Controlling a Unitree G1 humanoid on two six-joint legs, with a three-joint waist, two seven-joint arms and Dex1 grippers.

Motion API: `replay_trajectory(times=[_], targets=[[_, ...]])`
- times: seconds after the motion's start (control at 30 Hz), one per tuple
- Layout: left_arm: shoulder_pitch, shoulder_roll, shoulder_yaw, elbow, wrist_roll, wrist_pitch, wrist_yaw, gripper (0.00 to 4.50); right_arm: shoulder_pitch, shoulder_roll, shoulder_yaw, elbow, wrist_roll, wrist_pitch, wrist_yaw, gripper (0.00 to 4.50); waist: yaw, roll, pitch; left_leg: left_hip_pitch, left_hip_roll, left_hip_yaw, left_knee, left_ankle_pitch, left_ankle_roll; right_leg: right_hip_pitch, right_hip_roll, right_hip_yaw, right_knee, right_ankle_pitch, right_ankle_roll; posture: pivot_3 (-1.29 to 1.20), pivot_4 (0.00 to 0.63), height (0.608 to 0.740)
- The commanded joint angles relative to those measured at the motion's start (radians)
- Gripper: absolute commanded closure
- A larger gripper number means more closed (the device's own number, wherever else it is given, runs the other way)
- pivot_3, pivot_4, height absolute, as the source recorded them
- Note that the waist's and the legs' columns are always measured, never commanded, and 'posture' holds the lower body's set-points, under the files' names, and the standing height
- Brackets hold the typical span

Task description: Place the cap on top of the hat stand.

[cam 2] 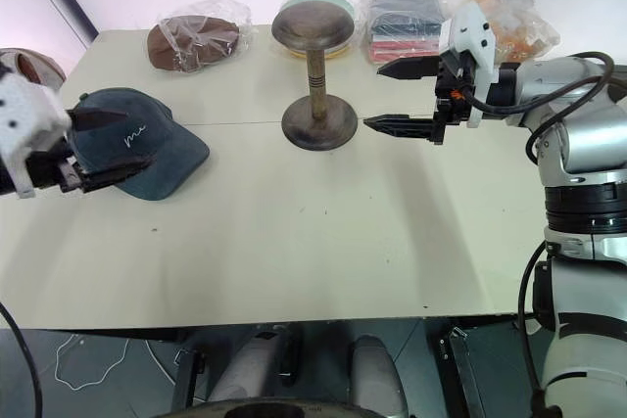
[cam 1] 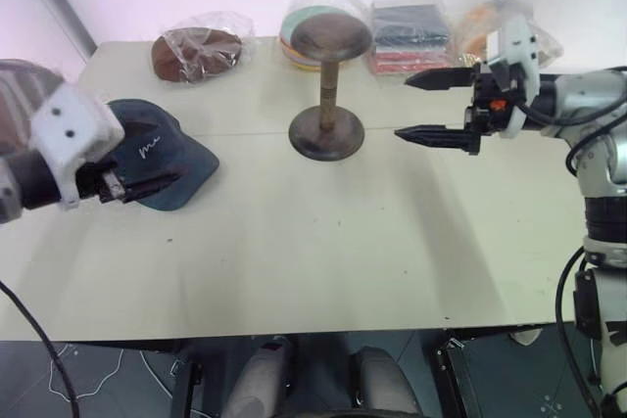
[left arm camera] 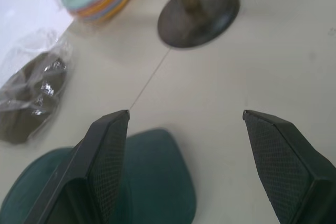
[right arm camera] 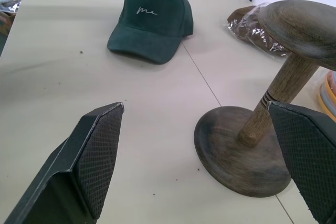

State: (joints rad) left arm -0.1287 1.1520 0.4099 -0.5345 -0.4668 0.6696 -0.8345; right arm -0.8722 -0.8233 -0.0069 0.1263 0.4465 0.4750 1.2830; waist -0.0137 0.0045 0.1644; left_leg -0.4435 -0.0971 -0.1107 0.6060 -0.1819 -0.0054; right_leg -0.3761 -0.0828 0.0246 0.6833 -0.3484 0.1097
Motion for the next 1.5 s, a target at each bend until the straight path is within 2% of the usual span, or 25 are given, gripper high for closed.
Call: replay_trajectory(times=[0.03, 0.27, 0.43, 0.6, 0.93, 1.33, 1.5], targets=[[0.025, -0.011, -0.056, -0.053, 0.107, -0.022, 0.082, 0.86, -0.022, 0.003, -0.009, -0.009, 0.000, -0.011, 0.003, 0.00, 0.000, 0.000, 0.000, 0.000, 0.000, 0.000, 0.000, 0.000, 0.000, 0.000, 0.000, 0.000, 0.000, 0.000, 0.000, 0.00, 0.150, 0.740], [0.078, -0.061, -0.260, -0.070, 0.352, -0.065, 0.242, 0.86, -0.036, 0.018, 0.003, 0.000, -0.009, -0.011, 0.011, 0.00, 0.000, 0.000, 0.000, 0.000, 0.000, 0.000, -0.001, 0.000, 0.000, -0.001, 0.000, 0.000, 0.000, 0.000, 0.000, 0.00, 0.150, 0.740], [0.087, -0.130, -0.447, -0.013, 0.613, -0.142, 0.401, 0.86, -0.054, 0.023, 0.014, 0.009, -0.012, -0.008, 0.019, 0.00, 0.002, 0.000, 0.000, 0.000, 0.000, 0.000, -0.002, 0.000, 0.000, 0.000, 0.000, 0.000, 0.000, 0.000, 0.000, 0.00, 0.150, 0.740], [0.091, -0.208, -0.535, 0.074, 0.788, -0.205, 0.510, 0.86, -0.060, 0.023, 0.019, 0.004, -0.010, -0.001, 0.022, 0.00, 0.002, -0.001, 0.001, 0.000, 0.000, 0.000, -0.002, 0.000, 0.000, -0.001, 0.000, 0.000, 0.000, 0.000, 0.000, 0.00, 0.150, 0.740], [0.056, -0.343, -0.592, 0.223, 0.998, -0.274, 0.618, 0.86, -0.062, 0.013, 0.018, -0.014, -0.007, 0.019, 0.025, 0.00, 0.003, -0.001, 0.001, 0.000, 0.000, 0.000, -0.002, 0.000, 0.000, -0.001, 0.000, 0.000, 0.000, 0.000, 0.000, 0.00, 0.150, 0.740], [0.067, -0.416, -0.583, 0.305, 1.156, -0.310, 0.681, 0.86, -0.065, 0.002, 0.012, -0.025, -0.008, 0.035, 0.026, 0.00, 0.003, -0.001, 0.001, 0.000, -0.001, 0.000, -0.002, 0.000, 0.000, -0.001, 0.000, 0.000, 0.000, 0.000, 0.000, 0.00, 0.150, 0.740], [0.117, -0.442, -0.569, 0.326, 1.189, -0.308, 0.718, 0.86, -0.068, -0.004, 0.011, -0.025, -0.010, 0.037, 0.028, 0.00, 0.003, -0.001, 0.001, 0.000, -0.001, 0.000, -0.002, 0.000, 0.000, -0.001, 0.000, 0.000, 0.000, 0.000, 0.000, 0.00, 0.150, 0.740]])
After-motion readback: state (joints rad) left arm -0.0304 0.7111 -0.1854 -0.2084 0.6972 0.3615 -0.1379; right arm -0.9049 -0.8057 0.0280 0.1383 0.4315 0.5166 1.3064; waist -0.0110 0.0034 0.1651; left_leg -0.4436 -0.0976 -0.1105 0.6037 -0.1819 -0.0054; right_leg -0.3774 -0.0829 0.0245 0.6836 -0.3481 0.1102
